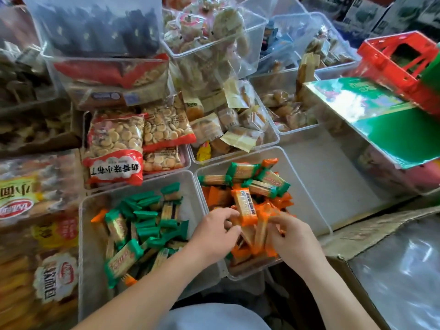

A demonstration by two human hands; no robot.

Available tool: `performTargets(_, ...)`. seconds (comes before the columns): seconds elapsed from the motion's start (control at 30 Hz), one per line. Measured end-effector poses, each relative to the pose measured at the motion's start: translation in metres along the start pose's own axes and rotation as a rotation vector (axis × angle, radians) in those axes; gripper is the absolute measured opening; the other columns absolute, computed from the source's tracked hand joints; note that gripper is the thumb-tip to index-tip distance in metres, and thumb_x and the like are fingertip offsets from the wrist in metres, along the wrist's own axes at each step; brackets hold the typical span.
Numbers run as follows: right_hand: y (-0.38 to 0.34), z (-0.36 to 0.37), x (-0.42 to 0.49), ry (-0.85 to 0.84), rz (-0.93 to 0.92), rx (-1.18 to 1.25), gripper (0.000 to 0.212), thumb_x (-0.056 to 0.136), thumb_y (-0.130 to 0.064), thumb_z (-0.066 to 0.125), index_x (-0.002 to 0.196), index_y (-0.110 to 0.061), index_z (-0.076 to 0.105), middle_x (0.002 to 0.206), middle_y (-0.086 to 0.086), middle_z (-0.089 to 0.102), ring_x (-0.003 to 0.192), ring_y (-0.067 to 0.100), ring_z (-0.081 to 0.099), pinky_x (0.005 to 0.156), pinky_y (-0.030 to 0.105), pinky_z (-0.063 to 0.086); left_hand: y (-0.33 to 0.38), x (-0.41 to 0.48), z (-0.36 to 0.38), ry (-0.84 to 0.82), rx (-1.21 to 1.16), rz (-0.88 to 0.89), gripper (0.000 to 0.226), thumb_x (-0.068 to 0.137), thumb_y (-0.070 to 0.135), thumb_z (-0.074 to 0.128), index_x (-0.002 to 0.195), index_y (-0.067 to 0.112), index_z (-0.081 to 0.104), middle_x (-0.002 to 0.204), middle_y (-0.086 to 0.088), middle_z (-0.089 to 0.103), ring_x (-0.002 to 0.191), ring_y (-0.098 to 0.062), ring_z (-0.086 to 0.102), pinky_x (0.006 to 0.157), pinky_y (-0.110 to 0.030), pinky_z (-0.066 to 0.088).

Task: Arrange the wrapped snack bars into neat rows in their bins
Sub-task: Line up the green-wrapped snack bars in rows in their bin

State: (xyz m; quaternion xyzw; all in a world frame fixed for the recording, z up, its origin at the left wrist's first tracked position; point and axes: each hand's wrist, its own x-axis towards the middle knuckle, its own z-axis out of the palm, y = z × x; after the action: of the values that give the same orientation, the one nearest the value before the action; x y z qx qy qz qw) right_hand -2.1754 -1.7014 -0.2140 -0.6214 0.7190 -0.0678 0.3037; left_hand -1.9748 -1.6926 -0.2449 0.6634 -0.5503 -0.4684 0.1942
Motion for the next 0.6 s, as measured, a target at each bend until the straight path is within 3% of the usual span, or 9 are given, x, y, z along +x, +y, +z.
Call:
performTargets(0.27, 0.004, -0.018, 0.080, 0.067, -0.042, 0.047, 0.038, 0.097, -0.029, 0.067, 0.135, -0.021, 0.066, 0.132, 0.000, 0.064, 0.120, 0.020, 0.058, 0.095, 0.029, 0.044, 0.004, 0.052, -0.037, 0.129, 0.185, 0.029, 0.040, 0.100, 0.028, 0.063, 0.140, 0.025, 0.061, 0.141, 0.007, 0.057, 0.129, -0.014, 0.054, 0.112, -0.035, 0.046)
performTargets(0.43, 0.013, -0.004, 0.118, -0.030, -0.006, -0.050, 0.070, 0.091, -0.042, 0.073, 0.152, -0.022, 0.046, 0.153, 0.005, 0.048, 0.142, 0.025, 0.044, 0.117, 0.045, 0.041, 0.006, 0.095, -0.047, 0.077, 0.451, 0.093, 0.054, 0.101, 0.024, 0.059, 0.154, 0.025, 0.046, 0.158, 0.005, 0.047, 0.145, -0.019, 0.042, 0.119, -0.040, 0.040)
performTargets(0.5, 0.014, 0.002, 0.129, -0.077, 0.026, -0.018, 0.076, 0.086, -0.049, 0.077, 0.150, -0.024, 0.045, 0.148, 0.005, 0.053, 0.137, 0.025, 0.049, 0.113, 0.048, 0.046, 0.002, 0.105, -0.045, 0.033, 0.570, 0.075, 0.057, 0.102, 0.023, 0.059, 0.156, 0.027, 0.042, 0.156, 0.005, 0.047, 0.146, -0.021, 0.039, 0.117, -0.043, 0.040)
performTargets(0.6, 0.017, 0.010, 0.139, -0.109, 0.043, -0.039, 0.084, 0.079, -0.056, 0.080, 0.148, -0.024, 0.046, 0.139, 0.004, 0.056, 0.127, 0.024, 0.054, 0.107, 0.046, 0.050, -0.002, 0.114, -0.043, 0.034, 0.730, 0.103, 0.043, 0.102, 0.016, 0.051, 0.144, 0.027, 0.052, 0.139, 0.003, 0.053, 0.133, -0.024, 0.048, 0.104, -0.043, 0.046)
